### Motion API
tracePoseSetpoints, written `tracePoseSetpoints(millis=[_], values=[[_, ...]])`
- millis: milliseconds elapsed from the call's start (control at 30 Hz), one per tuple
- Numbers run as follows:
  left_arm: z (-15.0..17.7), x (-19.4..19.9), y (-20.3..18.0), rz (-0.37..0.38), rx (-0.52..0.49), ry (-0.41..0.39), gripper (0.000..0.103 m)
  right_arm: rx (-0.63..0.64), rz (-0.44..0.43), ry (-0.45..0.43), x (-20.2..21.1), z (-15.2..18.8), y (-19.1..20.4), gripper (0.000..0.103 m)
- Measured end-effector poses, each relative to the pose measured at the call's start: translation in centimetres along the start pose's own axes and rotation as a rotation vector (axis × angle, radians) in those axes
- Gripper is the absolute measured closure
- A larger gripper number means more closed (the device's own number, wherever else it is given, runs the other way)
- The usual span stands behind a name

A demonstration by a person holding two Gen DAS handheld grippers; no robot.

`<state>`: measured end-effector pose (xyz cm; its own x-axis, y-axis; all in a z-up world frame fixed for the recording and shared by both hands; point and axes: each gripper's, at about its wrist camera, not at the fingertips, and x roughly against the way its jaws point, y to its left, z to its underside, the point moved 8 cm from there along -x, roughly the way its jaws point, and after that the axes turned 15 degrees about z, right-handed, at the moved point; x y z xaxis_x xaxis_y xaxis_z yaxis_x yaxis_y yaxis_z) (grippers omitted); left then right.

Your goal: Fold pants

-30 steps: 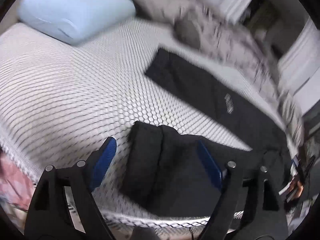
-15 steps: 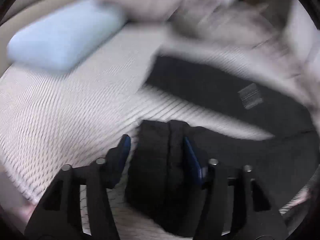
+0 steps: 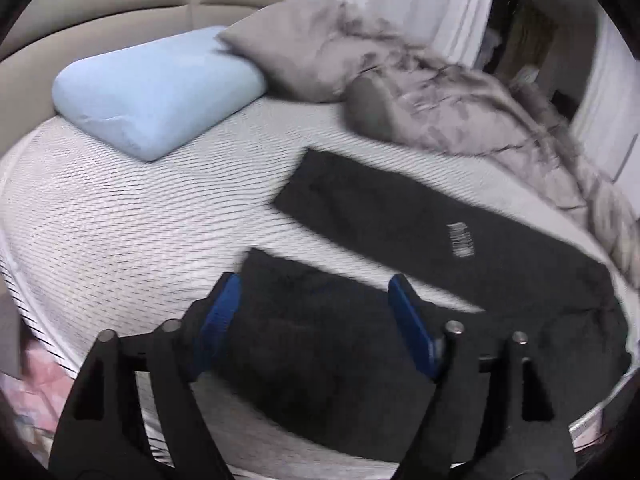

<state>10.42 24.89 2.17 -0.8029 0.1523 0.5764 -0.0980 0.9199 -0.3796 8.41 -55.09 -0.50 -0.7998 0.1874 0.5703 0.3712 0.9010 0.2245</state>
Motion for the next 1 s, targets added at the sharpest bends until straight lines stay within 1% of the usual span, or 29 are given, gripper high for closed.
tracePoseSetpoints(millis=[33, 67, 133, 167, 200, 300, 333, 400, 433, 467, 500, 533, 567, 600, 633, 700, 767, 800, 833, 867, 900, 933, 1000], values=[[0.3, 0.0, -1.6, 0.025, -0.009, -0.007, 0.024, -0.019, 0.015, 0.0, 0.4, 0.0, -1.3, 0.006], [0.7, -0.2, -3.6, 0.048, -0.023, -0.012, 0.019, -0.046, 0.018, 0.014, 0.7, 0.3, -2.5, 0.006], [1.8, -0.9, -7.6, 0.075, -0.057, -0.023, 0.013, -0.115, 0.024, 0.049, 0.8, 1.3, -4.8, 0.006], [2.2, -1.4, -9.3, 0.078, -0.071, -0.019, 0.006, -0.141, 0.025, 0.077, 0.6, 2.0, -5.6, 0.006], [4.0, -1.8, -10.8, 0.083, -0.099, 0.001, 0.002, -0.157, 0.012, 0.112, 0.3, 2.9, -6.1, 0.006], [6.3, -3.5, -13.7, 0.105, -0.132, 0.023, 0.001, -0.163, 0.0, 0.178, -0.6, 4.5, -6.6, 0.009], [7.1, -4.4, -14.3, 0.116, -0.135, 0.029, 0.001, -0.166, -0.002, 0.202, -1.2, 5.0, -6.7, 0.011], [8.7, -5.8, -14.4, 0.12, -0.136, 0.037, 0.001, -0.207, -0.01, 0.236, -2.3, 5.5, -7.1, 0.021], [9.1, -6.7, -13.9, 0.107, -0.137, 0.044, 0.001, -0.23, -0.021, 0.241, -2.6, 5.5, -7.3, 0.032], [9.6, -7.4, -13.3, 0.089, -0.135, 0.06, 0.001, -0.253, -0.021, 0.239, -2.8, 5.4, -7.5, 0.046], [9.9, -8.3, -12.8, 0.077, -0.124, 0.075, 0.001, -0.25, -0.019, 0.209, -2.7, 4.9, -7.5, 0.059], [9.9, -8.8, -12.6, 0.082, -0.113, 0.076, 0.001, -0.232, -0.032, 0.19, -2.5, 4.4, -7.3, 0.071], [10.2, -8.7, -12.4, 0.086, -0.099, 0.071, 0.001, -0.21, -0.049, 0.16, -1.9, 3.8, -6.9, 0.078], [10.2, -8.8, -11.9, 0.078, -0.084, 0.063, 0.001, -0.185, -0.05, 0.115, -0.9, 3.1, -6.5, 0.082], [10.3, -8.8, -11.4, 0.07, -0.072, 0.06, 0.001, -0.159, -0.052, 0.063, 0.4, 2.3, -6.2, 0.088], [10.4, -8.6, -10.7, 0.068, -0.056, 0.062, 0.001, -0.13, -0.057, 0.014, 2.3, 1.8, -6.0, 0.09], [10.5, -8.5, -10.2, 0.061, -0.051, 0.059, 0.001, -0.12, -0.004, 0.038, 2.7, 2.6, -7.0, 0.089], [10.5, -8.7, -9.9, 0.056, -0.053, 0.062, 0.001, -0.095, 0.056, 0.083, 1.9, 3.5, -7.7, 0.088], [10.5, -8.8, -9.8, 0.052, -0.055, 0.064, 0.001, -0.057, 0.139, 0.142, 0.8, 4.6, -8.5, 0.086], [10.5, -8.9, -9.7, 0.047, -0.057, 0.065, 0.001, -0.042, 0.248, 0.194, -0.3, 5.6, -9.8, 0.086], [10.4, -9.3, -9.6, 0.041, -0.058, 0.062, 0.001, -0.044, 0.28, 0.218, -0.6, 6.1, -10.4, 0.086], [10.2, -9.5, -9.5, 0.038, -0.06, 0.057, 0.001, -0.079, 0.26, 0.21, -0.4, 5.9, -10.8, 0.086], [10.3, -9.3, -9.9, 0.04, -0.067, 0.051, 0.001, -0.152, 0.192, 0.149, 1.0, 4.7, -11.2, 0.082]])
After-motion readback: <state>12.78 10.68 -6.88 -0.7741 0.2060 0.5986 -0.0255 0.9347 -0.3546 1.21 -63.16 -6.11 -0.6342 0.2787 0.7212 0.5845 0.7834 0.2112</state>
